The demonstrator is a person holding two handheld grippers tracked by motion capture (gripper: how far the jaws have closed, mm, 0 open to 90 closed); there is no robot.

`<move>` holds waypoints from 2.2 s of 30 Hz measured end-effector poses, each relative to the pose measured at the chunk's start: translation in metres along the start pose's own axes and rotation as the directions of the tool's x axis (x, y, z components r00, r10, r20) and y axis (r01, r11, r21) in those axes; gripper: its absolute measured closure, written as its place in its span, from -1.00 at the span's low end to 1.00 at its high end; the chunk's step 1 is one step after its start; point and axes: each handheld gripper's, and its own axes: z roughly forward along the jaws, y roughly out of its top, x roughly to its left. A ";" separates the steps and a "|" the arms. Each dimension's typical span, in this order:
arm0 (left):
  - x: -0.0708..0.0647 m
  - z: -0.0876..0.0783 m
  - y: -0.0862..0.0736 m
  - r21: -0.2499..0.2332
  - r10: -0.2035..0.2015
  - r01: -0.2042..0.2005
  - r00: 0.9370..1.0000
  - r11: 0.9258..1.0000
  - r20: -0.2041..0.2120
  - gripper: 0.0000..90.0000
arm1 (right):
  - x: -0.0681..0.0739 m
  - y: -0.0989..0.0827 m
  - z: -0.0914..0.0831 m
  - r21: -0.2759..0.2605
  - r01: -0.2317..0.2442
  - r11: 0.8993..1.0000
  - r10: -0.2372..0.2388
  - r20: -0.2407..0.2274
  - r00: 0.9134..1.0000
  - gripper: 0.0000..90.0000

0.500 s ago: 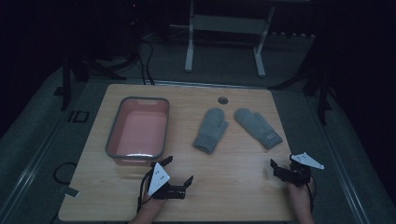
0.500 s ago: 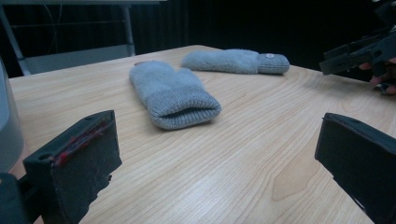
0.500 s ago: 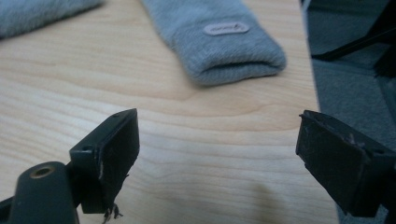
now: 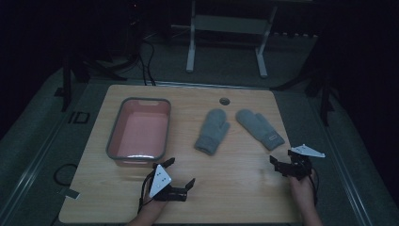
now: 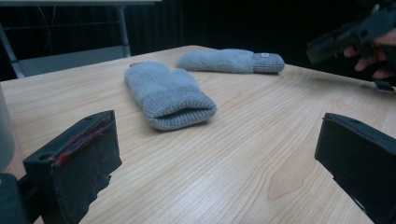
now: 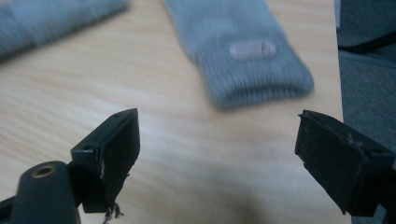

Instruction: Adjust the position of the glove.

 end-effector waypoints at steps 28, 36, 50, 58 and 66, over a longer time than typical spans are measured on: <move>0.001 0.000 0.000 0.007 0.002 -0.002 1.000 1.000 -0.005 -1.00 | 0.065 0.119 0.043 -0.096 0.164 0.982 -0.179 -0.188 0.966 -0.71; 0.001 0.000 0.000 0.007 -0.003 0.003 1.000 1.000 0.000 -1.00 | 0.085 0.133 0.078 -0.066 0.224 0.972 -0.233 -0.307 0.923 -0.70; 0.002 -0.001 0.000 0.005 -0.015 0.015 1.000 1.000 0.014 -1.00 | 0.128 0.130 0.134 0.025 0.368 0.929 -0.329 -0.396 0.857 -0.48; 0.002 -0.001 0.000 0.005 -0.010 0.010 1.000 1.000 0.014 -1.00 | 0.137 0.122 0.158 0.031 0.371 0.928 -0.333 -0.376 0.865 -0.19; 0.002 -0.001 0.000 0.005 -0.016 0.015 1.000 1.000 0.017 -1.00 | 0.139 0.114 0.183 0.111 0.344 0.933 -0.287 -0.352 0.891 -0.11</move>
